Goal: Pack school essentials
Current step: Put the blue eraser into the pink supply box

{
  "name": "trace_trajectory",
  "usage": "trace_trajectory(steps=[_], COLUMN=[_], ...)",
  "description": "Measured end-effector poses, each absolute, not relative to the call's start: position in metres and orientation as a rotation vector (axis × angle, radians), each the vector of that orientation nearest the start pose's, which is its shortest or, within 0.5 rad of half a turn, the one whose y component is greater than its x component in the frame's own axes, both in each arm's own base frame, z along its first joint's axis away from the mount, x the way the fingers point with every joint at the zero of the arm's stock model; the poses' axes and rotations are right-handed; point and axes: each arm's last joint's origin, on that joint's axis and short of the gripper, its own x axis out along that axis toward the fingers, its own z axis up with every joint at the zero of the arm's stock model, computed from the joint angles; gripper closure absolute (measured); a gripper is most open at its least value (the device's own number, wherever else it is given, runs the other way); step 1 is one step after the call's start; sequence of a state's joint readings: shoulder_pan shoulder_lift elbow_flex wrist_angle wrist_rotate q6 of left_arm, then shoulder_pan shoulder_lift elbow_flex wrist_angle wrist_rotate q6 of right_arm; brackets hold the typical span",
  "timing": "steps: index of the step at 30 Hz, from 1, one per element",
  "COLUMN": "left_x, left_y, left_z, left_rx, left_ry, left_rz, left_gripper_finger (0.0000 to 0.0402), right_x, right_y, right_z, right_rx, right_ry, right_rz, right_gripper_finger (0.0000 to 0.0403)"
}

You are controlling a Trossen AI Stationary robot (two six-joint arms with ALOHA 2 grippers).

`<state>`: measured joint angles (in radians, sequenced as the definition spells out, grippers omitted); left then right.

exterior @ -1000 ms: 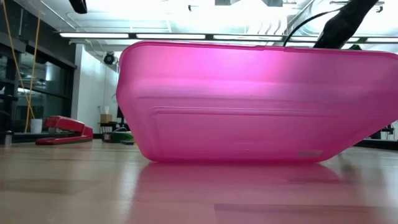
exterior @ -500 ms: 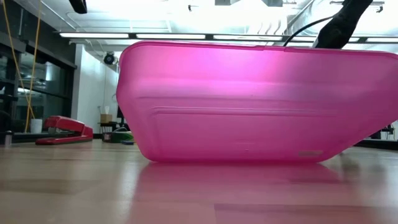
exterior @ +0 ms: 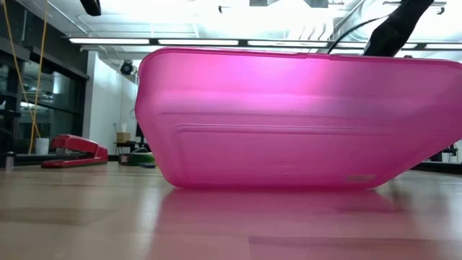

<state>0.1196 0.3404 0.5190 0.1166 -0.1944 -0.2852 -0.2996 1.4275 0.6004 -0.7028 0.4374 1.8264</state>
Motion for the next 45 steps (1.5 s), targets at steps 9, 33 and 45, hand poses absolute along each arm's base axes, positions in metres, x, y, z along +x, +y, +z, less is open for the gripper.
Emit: trace_trajectory(steps=[9, 33, 45], left_x=[0.092, 0.178, 0.197], left_y=[0.017, 0.021, 0.017], left_z=[0.322, 0.295, 0.288], left_rx=[-0.292, -0.39, -0.345], left_ry=[-0.339, -0.139, -0.144], left_rz=[0.267, 0.117, 0.114], left_gripper_finger=[0.0401, 0.0401, 0.0401], right_x=[0.193, 0.259, 0.259], right_y=[-0.045, 0.008, 0.008], right_z=[0.159, 0.273, 0.275], right_rx=[1.152, 0.482, 0.427], right_ry=[0.622, -0.162, -0.176], right_rz=[-1.356, -0.017, 0.004], right_gripper_finger=[0.0327, 0.0328, 0.0328])
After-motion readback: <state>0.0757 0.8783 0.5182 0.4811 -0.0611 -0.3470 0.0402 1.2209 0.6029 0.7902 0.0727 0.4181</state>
